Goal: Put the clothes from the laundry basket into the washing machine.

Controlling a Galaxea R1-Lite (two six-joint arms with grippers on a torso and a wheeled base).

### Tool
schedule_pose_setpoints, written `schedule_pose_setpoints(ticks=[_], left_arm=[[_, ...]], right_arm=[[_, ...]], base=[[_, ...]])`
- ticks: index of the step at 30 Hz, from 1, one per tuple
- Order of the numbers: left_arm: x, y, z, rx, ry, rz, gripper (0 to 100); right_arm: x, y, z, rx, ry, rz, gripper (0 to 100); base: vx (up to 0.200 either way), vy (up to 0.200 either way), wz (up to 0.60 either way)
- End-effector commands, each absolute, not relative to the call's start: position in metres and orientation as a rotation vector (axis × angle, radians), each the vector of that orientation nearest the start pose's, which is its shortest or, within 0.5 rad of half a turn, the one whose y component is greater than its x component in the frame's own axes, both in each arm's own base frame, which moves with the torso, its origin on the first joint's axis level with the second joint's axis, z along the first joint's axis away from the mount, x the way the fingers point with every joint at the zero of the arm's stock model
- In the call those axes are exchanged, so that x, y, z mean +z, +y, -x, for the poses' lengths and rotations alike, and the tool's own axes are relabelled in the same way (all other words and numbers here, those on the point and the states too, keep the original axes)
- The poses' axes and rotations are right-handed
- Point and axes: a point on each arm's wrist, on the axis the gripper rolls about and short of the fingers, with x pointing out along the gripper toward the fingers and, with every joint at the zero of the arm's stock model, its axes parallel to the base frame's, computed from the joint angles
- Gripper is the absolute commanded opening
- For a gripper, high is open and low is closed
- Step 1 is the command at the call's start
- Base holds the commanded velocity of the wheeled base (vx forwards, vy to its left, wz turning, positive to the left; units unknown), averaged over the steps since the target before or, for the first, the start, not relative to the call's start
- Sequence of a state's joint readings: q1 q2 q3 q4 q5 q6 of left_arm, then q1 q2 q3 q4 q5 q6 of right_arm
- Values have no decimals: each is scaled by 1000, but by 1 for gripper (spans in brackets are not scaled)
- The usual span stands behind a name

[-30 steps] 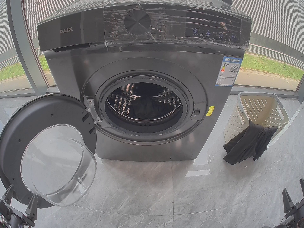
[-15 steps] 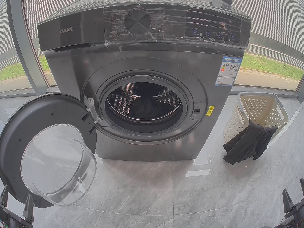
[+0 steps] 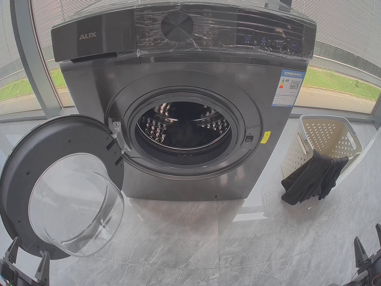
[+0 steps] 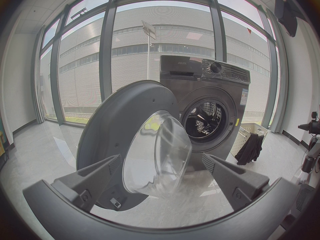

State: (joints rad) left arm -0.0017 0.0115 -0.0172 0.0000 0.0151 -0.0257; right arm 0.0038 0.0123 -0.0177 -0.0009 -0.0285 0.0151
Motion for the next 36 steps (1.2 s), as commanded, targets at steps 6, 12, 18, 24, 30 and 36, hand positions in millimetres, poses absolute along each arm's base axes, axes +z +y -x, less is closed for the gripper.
schedule_pose_setpoints(ticks=[6, 12, 18, 24, 30, 36], left_arm=[[75, 0, 23, 14, 0, 21, 100], [75, 0, 23, 11, 0, 18, 100], [75, 0, 23, 12, 0, 23, 100], [75, 0, 23, 11, 0, 18, 100], [75, 0, 23, 12, 0, 18, 100], [75, 0, 23, 14, 0, 23, 100]], right_arm=[[76, -1, 23, -25, -2, -15, 100], [76, -1, 23, -25, -2, -15, 100], [76, -1, 23, -25, -2, -15, 100], [76, -1, 23, -25, -2, -15, 100], [76, -1, 23, -25, -2, -15, 100], [76, -1, 23, -25, -2, -15, 100]], base=[[0, -133, 0], [0, 0, 0], [0, -67, 0], [0, -200, 0], [0, -167, 0], [0, 0, 0]])
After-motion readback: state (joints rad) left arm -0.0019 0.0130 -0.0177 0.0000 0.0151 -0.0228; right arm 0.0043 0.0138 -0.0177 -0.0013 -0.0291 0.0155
